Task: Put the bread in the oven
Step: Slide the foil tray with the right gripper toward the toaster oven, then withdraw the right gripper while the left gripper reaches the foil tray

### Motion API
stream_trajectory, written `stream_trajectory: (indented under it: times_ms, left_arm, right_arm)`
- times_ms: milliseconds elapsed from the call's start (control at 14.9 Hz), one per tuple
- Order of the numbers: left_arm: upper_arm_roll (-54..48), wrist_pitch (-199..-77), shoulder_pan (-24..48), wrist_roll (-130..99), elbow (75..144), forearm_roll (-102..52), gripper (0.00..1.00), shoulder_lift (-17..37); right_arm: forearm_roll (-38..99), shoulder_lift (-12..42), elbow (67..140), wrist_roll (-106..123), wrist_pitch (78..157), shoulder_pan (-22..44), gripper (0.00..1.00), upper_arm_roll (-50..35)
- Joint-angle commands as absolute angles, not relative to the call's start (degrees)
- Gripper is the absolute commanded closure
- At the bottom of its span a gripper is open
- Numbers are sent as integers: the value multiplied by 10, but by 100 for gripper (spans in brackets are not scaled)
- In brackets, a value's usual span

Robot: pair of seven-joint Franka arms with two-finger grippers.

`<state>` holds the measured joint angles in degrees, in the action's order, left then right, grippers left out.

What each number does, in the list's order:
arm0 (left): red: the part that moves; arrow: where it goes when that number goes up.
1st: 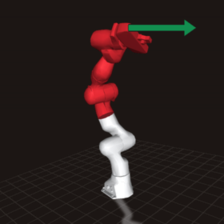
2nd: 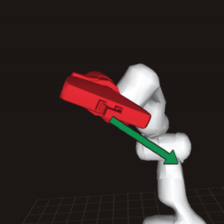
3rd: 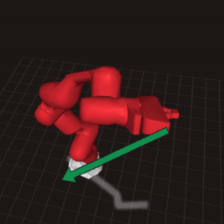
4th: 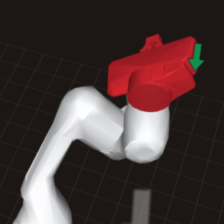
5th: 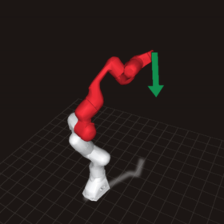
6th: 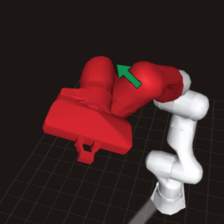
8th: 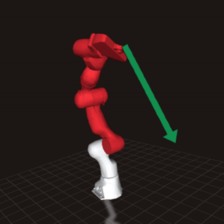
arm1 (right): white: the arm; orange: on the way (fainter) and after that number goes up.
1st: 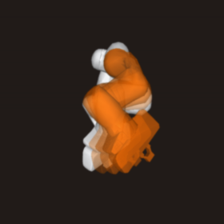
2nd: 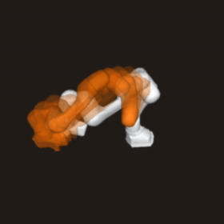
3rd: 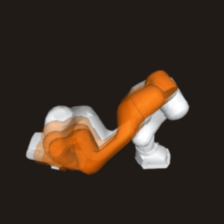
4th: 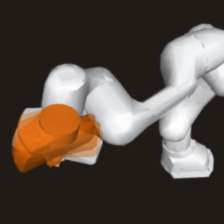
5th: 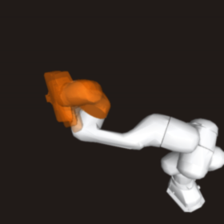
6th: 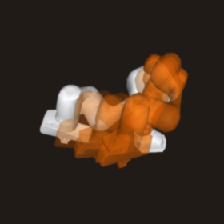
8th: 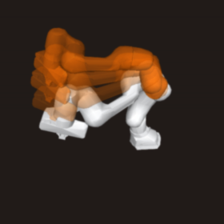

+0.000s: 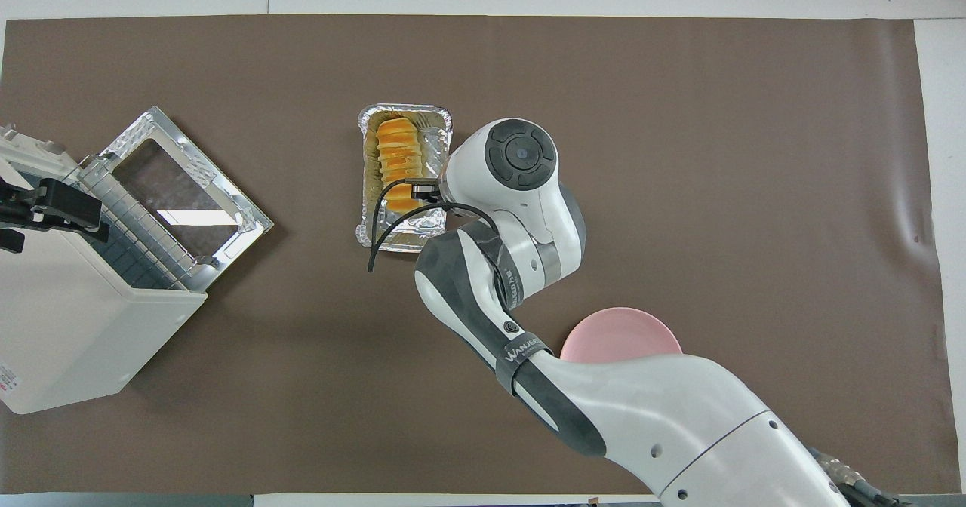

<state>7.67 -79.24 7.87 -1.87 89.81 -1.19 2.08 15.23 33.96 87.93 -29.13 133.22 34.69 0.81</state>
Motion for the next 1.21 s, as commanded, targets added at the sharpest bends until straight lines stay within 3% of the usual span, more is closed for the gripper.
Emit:
stream_trajectory:
  times_ms: [0,67,403,739,941,1142]
  left_arm:
    - [73,-803,74,-19,912,-2,0,6]
    - [73,-803,74,-19,912,-2,0,6]
    - [73,-802,74,-19,912,-2,0,6]
    - [72,-808,79,-18,911,-2,0,7]
    - [71,-816,84,-27,913,-2,0,7]
    - [69,-898,137,-84,911,-9,0,24]
  right_arm:
    - [160,331,892,-293,1335,342,40,10]
    - [152,330,886,-292,1322,339,0,10]
    - [129,288,855,-217,1202,281,0,16]
    - [43,159,925,-160,1134,224,0,19]
    - [41,83,966,-113,1053,200,0,19]
    - [39,31,983,-106,1015,167,0,20]
